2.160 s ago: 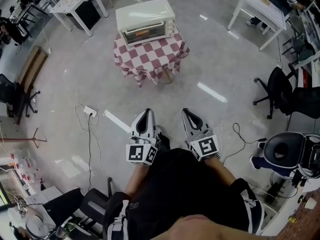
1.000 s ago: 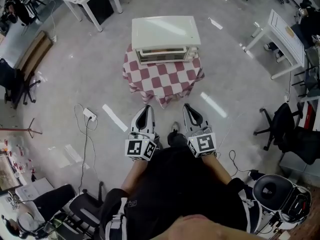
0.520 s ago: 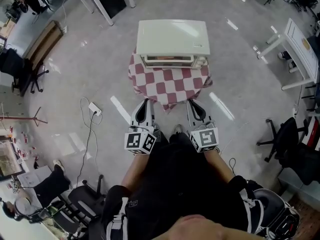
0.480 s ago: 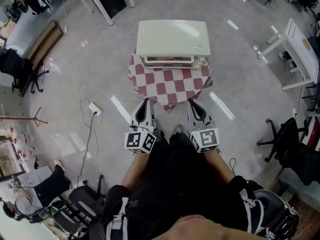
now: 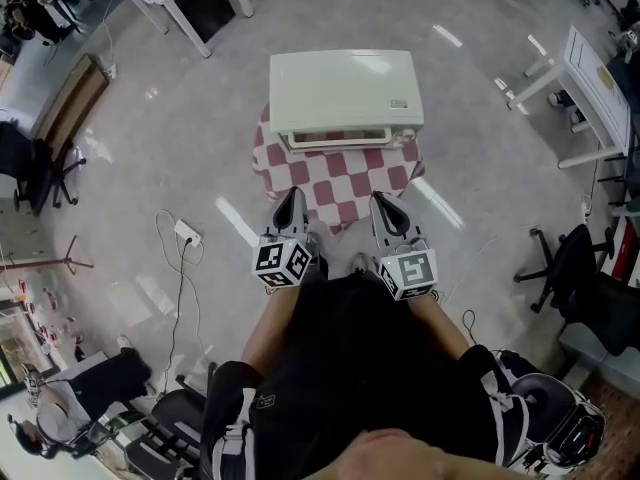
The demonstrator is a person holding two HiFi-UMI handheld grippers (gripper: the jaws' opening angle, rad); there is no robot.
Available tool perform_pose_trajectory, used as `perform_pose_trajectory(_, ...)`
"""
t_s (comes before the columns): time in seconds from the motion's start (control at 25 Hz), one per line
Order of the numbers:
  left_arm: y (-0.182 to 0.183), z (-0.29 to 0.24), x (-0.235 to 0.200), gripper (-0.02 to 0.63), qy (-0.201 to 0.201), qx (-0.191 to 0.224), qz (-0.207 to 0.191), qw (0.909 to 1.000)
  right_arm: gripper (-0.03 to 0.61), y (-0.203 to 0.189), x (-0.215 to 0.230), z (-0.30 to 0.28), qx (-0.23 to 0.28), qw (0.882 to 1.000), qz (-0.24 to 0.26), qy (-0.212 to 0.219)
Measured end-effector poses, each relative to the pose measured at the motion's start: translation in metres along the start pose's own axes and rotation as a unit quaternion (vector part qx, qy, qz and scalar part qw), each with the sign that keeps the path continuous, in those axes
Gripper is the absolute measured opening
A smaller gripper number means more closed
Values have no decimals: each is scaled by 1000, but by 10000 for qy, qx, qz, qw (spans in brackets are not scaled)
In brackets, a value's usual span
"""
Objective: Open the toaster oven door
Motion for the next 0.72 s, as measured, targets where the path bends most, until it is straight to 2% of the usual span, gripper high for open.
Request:
perform_pose_trajectory(0.16, -2, -27, -23, 9, -28, -315, 395, 9987, 28, 2, 2, -24, -48, 9999, 7, -92)
perform_pose_trajectory(0.32, -3, -50, -43, 9, -27, -618, 608, 9962, 28, 6, 4, -41, -100, 9997, 11, -235)
perform_pose_trajectory(0.52, -13, -85, -68, 14, -75, -897, 1067, 9902, 28, 3, 7, -59, -220, 9992, 52, -330)
perform_pose_trajectory(0.56, -17, -92, -73, 30, -55, -969, 1212, 9879, 28, 3, 8, -61, -244, 9991, 47, -343)
perform_pose_trajectory(0.64, -24, -105, -84, 126, 5, -1130, 1507, 9821, 28, 3, 10, -65, -257, 9990, 62, -373)
perform_pose_trajectory(0.72, -29, -116, -95, 174, 117, -1275, 1844, 9745, 28, 3, 11, -70, -273, 9989, 60, -377)
Point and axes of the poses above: the fingertips, and each gripper's own axes: z backward along the fingers, x to its right, y out of its top, the point moved 4 cm from there along z, backward along the fingers, and after that the axes turned 5 degrees about z, right-handed, at the moved point
